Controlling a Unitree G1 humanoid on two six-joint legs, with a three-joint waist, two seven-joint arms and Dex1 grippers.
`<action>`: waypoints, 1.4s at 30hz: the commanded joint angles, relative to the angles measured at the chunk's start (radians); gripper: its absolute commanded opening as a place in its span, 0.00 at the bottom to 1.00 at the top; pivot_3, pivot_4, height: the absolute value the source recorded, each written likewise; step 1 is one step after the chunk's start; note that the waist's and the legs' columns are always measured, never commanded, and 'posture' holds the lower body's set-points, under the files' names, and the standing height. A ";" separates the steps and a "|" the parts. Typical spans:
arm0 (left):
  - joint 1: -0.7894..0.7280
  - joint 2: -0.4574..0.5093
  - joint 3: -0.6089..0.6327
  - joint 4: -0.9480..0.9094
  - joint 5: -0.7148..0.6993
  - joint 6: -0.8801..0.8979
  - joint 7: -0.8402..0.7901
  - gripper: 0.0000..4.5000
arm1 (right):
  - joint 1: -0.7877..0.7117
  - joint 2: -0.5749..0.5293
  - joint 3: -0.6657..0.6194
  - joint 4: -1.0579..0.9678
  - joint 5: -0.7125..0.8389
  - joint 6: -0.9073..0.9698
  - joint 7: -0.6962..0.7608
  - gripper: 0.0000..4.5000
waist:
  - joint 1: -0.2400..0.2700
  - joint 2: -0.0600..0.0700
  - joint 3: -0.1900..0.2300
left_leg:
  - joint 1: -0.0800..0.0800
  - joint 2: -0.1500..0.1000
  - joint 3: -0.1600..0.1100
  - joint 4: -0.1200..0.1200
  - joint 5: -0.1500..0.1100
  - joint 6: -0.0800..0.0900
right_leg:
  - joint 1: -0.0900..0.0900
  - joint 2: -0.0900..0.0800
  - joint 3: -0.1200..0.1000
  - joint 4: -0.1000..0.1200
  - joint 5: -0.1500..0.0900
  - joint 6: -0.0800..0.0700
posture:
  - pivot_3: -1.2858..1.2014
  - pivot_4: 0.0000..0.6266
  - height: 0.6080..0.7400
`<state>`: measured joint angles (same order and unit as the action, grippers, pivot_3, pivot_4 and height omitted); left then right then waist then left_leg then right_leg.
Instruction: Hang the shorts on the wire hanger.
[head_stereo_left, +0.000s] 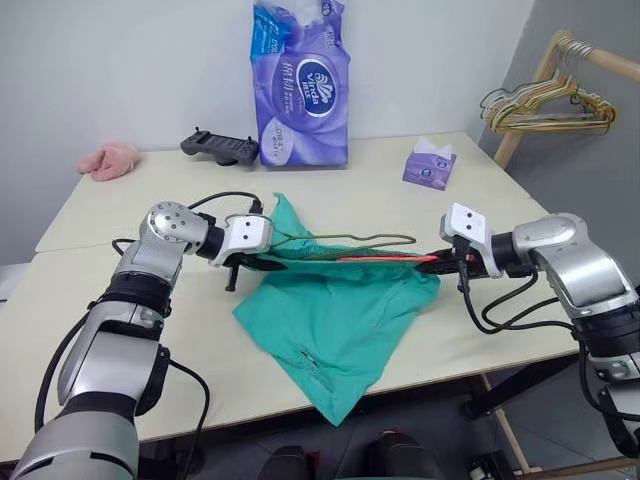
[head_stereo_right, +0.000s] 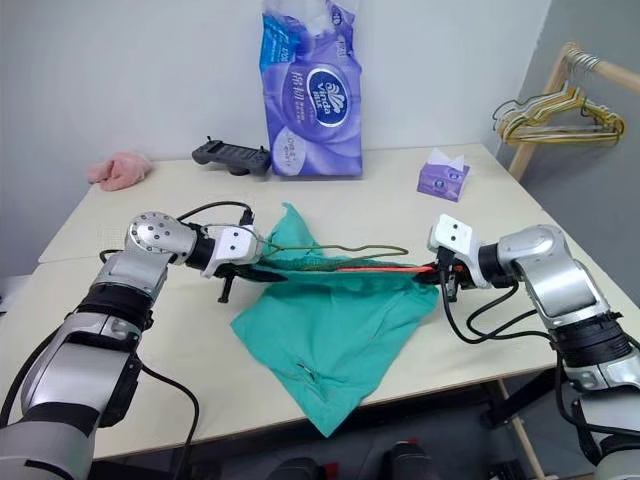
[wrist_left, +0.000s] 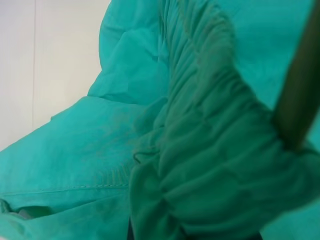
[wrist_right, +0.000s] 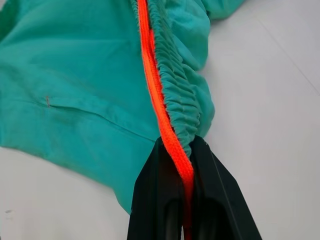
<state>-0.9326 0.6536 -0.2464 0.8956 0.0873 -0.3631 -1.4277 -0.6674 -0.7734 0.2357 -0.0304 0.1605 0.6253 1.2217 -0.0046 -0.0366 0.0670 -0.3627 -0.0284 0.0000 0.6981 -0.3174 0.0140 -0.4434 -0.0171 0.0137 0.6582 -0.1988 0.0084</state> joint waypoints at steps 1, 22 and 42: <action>-0.033 0.007 -0.001 0.028 0.020 -0.039 0.009 0.00 | -0.038 -0.022 -0.048 -0.042 0.028 0.040 -0.012 0.01 | 0.000 0.000 0.000 | 0.000 0.000 0.000 0.000 0.000 0.000 | 0.000 0.000 0.000 0.000 0.000 0.000 | 0.51 0.05 1.00; -0.015 0.029 -0.019 0.054 0.045 -0.103 -0.027 0.00 | -0.088 -0.061 -0.033 0.041 0.061 0.047 0.041 0.01 | 0.000 0.000 0.000 | 0.000 0.001 0.000 0.000 0.000 0.000 | 0.000 0.001 0.000 0.000 0.000 0.000 | 0.52 0.06 1.00; -0.068 0.006 -0.035 0.128 0.096 -0.155 0.053 0.00 | 0.028 -0.143 -0.041 -0.161 0.134 0.120 0.054 0.01 | 0.001 0.000 0.000 | 0.000 0.001 0.000 0.000 0.000 0.000 | 0.000 0.001 0.000 -0.001 0.000 0.000 | 0.51 0.03 1.00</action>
<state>-0.9699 0.6317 -0.2758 1.0000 0.1503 -0.4991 -1.4038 -0.6375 -0.8820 0.2343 -0.1597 0.2837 0.7341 1.2676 -0.0039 -0.0363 0.0672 -0.3629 -0.0277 0.0003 0.6982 -0.3175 0.0143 -0.4434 -0.0164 0.0134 0.6577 -0.1988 0.0085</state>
